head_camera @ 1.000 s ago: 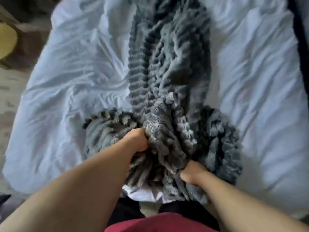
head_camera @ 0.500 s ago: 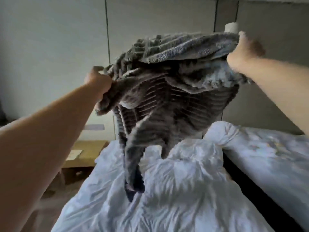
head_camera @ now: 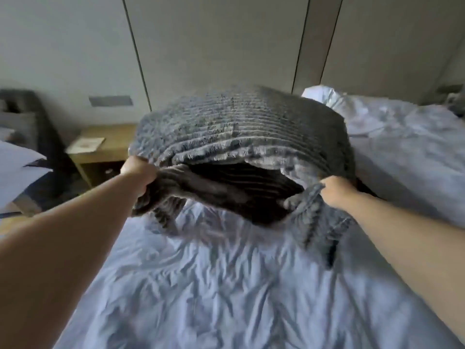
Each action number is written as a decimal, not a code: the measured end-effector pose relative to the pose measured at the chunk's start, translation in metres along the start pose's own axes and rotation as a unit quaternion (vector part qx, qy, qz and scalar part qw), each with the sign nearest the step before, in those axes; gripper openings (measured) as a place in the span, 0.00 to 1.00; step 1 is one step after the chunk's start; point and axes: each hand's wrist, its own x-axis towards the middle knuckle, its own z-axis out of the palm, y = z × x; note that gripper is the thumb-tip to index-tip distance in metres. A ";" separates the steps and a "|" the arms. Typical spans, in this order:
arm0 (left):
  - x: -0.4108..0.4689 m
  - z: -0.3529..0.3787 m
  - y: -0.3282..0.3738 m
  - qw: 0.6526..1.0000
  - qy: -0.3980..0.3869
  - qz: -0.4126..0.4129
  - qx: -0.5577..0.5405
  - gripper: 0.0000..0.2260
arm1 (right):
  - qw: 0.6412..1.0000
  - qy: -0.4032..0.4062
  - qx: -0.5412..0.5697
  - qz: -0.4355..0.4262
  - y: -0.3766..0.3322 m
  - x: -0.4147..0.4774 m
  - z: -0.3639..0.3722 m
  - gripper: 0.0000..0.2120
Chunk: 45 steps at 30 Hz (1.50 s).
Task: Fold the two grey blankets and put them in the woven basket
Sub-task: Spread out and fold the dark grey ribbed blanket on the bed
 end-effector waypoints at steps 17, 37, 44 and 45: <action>-0.160 0.017 -0.111 0.924 -0.281 -0.214 -0.146 0.05 | 0.971 -0.155 0.181 -0.019 -0.044 -0.092 0.082 0.16; -0.228 -0.050 -0.213 0.721 -0.539 -0.031 0.434 0.09 | 0.865 -0.443 -0.233 -0.032 -0.010 -0.295 0.155 0.10; -0.281 -0.036 -0.160 0.860 -0.440 0.229 0.121 0.29 | 0.985 -0.113 -0.023 -0.125 -0.061 -0.320 0.128 0.12; -0.298 -0.033 -0.150 0.837 -0.470 0.255 0.119 0.33 | 0.981 -0.111 0.011 -0.158 -0.073 -0.328 0.128 0.14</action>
